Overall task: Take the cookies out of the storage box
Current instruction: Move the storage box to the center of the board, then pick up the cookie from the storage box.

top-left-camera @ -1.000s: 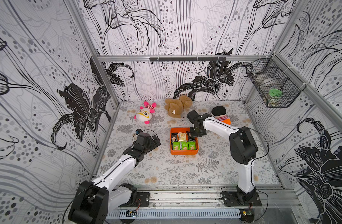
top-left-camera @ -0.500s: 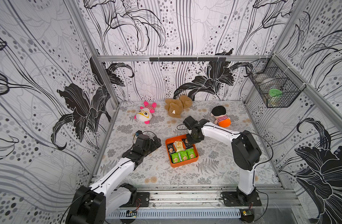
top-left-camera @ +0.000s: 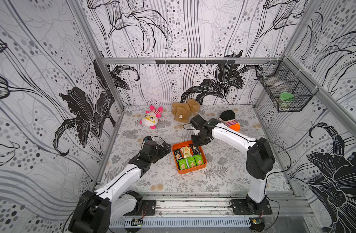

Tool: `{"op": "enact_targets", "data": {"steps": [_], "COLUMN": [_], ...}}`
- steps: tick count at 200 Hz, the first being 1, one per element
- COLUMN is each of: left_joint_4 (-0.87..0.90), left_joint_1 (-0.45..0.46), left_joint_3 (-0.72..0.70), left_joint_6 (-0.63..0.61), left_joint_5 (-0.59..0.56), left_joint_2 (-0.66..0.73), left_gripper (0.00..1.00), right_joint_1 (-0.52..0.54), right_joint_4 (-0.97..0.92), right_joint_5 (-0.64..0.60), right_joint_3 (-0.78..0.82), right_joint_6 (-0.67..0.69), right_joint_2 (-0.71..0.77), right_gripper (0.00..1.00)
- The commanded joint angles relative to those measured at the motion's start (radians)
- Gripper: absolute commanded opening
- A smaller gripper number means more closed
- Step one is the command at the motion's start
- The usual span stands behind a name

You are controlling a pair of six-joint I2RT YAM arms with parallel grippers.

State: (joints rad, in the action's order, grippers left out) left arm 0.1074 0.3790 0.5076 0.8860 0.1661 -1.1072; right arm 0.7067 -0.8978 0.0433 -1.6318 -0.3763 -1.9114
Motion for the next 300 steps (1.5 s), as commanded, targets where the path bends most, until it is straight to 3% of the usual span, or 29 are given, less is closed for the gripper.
{"op": "enact_targets", "data": {"steps": [1,25,44,180,300], "left_joint_4": [-0.086,-0.093,-0.081,-0.017,0.009], "left_joint_1": [0.009,0.012,0.013,0.013,0.012], "left_joint_3": [-0.01,-0.003,0.005,0.014,0.013], "left_joint_6": [0.008,0.009,-0.001,-0.022,-0.007], "left_joint_5": [0.061,0.053,0.043,0.0,-0.023], "left_joint_2": [-0.038,-0.055,-0.056,-0.036,-0.004], "left_gripper": [0.97,0.97,0.97,0.97,0.97], "right_joint_1": [0.015,0.023,0.024,0.025,0.025], "right_joint_4": [-0.059,-0.082,-0.083,-0.11,-0.063], "right_joint_5": [0.012,-0.014,-0.044,-0.125,-0.094], "right_joint_3": [-0.054,-0.082,-0.089,-0.135,-0.112], "right_joint_6": [-0.019,-0.034,-0.051,-0.077,-0.06], "right_joint_2": [-0.036,-0.079,-0.096,-0.228,-0.257], "right_gripper": [0.39,0.42,0.52,0.52,0.53]}}
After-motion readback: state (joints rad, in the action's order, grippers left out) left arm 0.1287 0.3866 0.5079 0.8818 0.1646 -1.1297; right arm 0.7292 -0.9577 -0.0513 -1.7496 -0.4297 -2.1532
